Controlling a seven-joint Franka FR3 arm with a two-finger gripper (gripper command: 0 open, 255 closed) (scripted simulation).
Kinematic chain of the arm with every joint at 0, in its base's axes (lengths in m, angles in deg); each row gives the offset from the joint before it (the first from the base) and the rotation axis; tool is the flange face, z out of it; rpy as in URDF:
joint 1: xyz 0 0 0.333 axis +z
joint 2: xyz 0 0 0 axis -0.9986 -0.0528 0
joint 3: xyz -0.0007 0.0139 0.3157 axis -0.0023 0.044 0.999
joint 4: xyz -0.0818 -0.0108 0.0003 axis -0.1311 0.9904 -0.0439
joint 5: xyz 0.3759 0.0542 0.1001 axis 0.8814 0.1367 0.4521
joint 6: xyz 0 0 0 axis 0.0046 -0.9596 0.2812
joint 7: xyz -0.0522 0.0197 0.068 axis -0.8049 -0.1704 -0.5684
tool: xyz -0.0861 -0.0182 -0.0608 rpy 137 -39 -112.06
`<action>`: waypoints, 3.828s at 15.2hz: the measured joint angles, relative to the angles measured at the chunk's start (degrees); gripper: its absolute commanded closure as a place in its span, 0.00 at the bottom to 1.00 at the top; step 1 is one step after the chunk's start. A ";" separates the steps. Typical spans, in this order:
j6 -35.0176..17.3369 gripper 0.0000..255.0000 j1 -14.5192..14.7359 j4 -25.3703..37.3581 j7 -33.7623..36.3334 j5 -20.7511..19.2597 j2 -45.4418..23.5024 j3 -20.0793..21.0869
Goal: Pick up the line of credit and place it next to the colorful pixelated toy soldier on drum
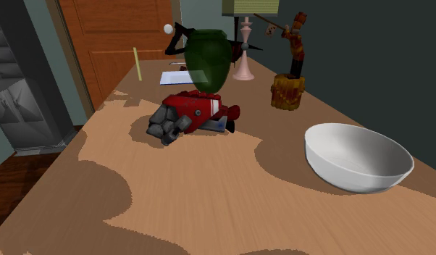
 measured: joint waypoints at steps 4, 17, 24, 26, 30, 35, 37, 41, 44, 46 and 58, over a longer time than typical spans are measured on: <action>-0.55 1.00 -0.59 2.47 -5.90 1.06 -2.81 -4.86; 0.41 1.00 -2.16 18.47 -25.21 10.04 -18.72 -19.32; 2.94 1.00 -4.93 28.43 -34.82 17.91 -28.38 -24.75; 1.80 1.00 -5.04 27.54 -35.48 18.38 -28.75 -24.86; -1.18 1.00 -4.97 24.12 -36.30 18.68 -28.34 -24.79; -5.05 1.00 -4.77 19.76 -37.11 19.02 -27.84 -24.59; -6.56 1.00 -4.79 18.19 -37.74 19.41 -27.85 -24.61; -9.63 1.00 -4.71 14.90 -38.74 20.06 -27.72 -24.54; -11.80 1.00 -4.58 12.87 -39.34 20.61 -27.90 -24.42; -13.19 1.00 -4.57 11.52 -39.97 21.11 -28.01 -24.42; -21.31 1.00 -4.38 4.79 -44.41 25.45 -30.02 -24.14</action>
